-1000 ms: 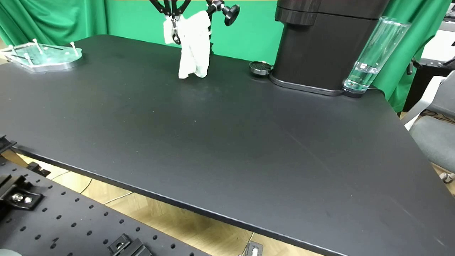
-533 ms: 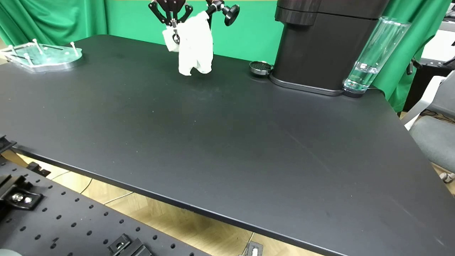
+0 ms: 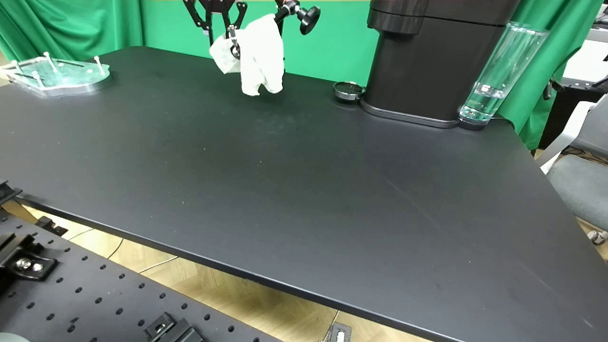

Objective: Pick the cloth on the table and put it on the stand

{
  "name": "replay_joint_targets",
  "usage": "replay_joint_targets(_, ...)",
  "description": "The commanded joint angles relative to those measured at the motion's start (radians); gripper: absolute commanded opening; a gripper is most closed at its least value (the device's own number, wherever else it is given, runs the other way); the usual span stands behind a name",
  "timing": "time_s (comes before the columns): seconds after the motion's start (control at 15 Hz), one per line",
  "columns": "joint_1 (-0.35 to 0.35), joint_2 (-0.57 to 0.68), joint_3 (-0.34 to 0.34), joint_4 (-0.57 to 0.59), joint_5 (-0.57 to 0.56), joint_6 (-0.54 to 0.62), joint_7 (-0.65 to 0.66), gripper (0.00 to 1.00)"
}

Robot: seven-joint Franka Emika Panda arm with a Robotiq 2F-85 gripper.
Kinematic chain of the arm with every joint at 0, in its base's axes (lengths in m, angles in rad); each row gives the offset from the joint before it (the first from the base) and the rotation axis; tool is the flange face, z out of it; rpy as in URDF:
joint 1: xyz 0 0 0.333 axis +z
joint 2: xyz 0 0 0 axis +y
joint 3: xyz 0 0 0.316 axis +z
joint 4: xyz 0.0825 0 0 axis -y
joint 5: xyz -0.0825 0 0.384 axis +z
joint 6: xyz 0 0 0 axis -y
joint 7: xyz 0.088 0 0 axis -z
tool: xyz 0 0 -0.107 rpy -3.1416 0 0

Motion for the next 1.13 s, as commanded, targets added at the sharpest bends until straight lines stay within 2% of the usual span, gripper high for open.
replay_joint_targets(0.0,0.041,0.013,0.004,0.063,-0.023,-0.055,0.064,0.67)
replay_joint_targets(0.27,0.093,0.012,0.011,0.089,-0.053,-0.065,0.07,0.95)
replay_joint_targets(0.33,0.104,0.013,0.015,0.095,-0.058,-0.069,0.068,0.98)
replay_joint_targets(0.53,0.131,0.014,0.026,0.108,-0.05,-0.098,0.081,1.0)
replay_joint_targets(0.67,0.138,0.016,0.035,0.125,-0.032,-0.178,0.094,1.0)
replay_joint_targets(0.73,0.093,0.021,0.032,0.087,-0.019,-0.164,0.026,1.0)
replay_joint_targets(1.07,0.0,0.003,0.066,-0.036,0.078,-0.334,-0.126,1.0)
